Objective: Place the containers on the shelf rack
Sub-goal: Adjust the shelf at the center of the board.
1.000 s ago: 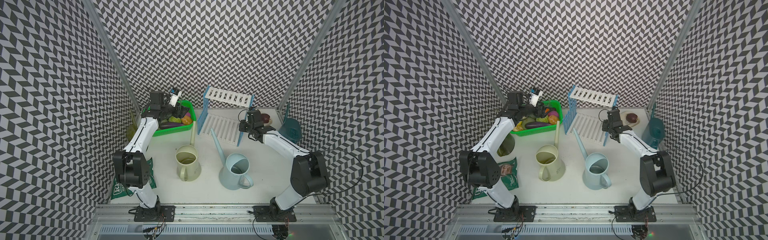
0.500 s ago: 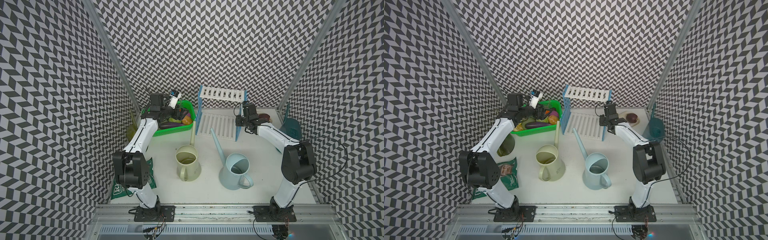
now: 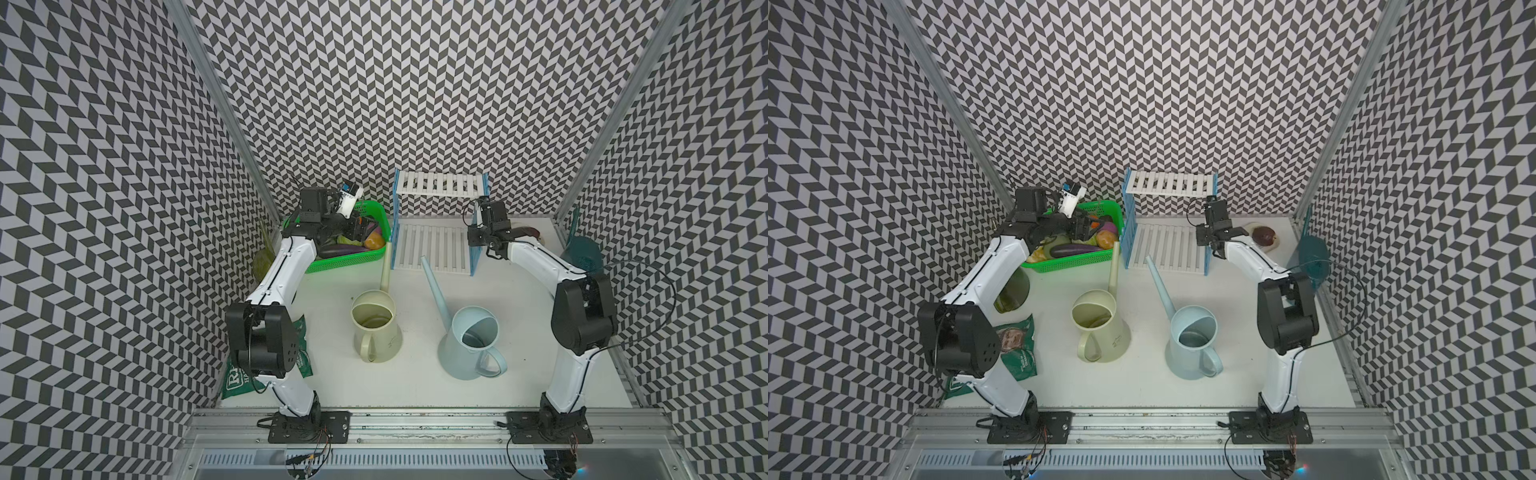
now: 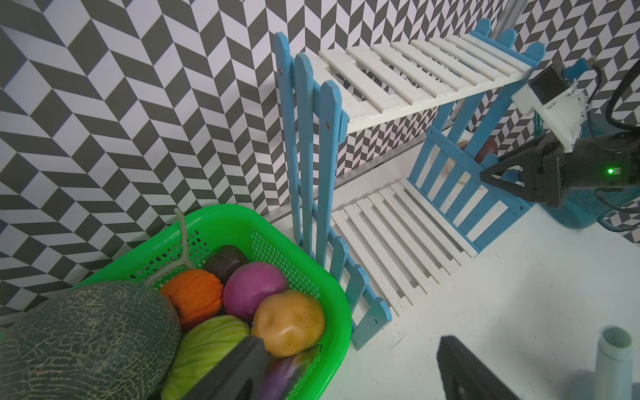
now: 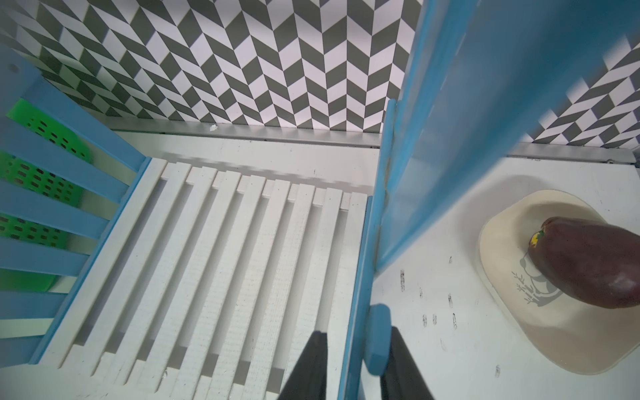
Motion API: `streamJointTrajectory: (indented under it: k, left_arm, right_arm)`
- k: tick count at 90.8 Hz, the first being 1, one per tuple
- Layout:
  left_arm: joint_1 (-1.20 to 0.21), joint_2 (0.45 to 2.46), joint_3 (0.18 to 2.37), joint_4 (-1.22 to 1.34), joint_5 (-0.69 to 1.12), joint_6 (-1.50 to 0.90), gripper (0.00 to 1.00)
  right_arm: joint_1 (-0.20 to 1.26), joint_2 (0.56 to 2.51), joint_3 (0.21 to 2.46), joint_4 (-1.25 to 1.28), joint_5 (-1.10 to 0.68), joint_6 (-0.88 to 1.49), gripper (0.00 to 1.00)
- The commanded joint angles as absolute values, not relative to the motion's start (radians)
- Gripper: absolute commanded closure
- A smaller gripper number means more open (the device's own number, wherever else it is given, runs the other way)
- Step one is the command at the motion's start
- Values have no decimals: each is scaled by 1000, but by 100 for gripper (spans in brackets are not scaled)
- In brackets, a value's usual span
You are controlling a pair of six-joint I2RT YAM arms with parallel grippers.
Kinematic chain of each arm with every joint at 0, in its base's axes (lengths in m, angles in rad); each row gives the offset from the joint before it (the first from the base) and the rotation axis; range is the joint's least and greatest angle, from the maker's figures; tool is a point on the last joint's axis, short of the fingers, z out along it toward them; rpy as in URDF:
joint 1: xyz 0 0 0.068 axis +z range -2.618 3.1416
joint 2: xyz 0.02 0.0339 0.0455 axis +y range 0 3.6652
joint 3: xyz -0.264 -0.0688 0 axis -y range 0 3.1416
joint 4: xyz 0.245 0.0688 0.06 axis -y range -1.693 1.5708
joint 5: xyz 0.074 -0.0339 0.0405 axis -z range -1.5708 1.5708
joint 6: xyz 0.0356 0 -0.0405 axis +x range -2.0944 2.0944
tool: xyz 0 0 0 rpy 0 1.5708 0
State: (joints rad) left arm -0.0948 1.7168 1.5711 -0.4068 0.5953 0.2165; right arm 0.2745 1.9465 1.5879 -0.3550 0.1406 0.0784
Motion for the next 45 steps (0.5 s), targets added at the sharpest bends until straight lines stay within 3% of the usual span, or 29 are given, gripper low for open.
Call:
streamJointTrajectory:
  k: [1,21,45]
  left_arm:
    - [-93,1700,1564,-427,613,231,16]
    - [-94,1698,1568,-438,613,237,16]
    - [-95,1686,1565,-448,611,241,15]
  right_arm:
    - [280,1978,1635,-332,108,48,73]
    - [276,2006,1720,-368,90,34,71]
    - [276,1895,1728,-383,26,67,36]
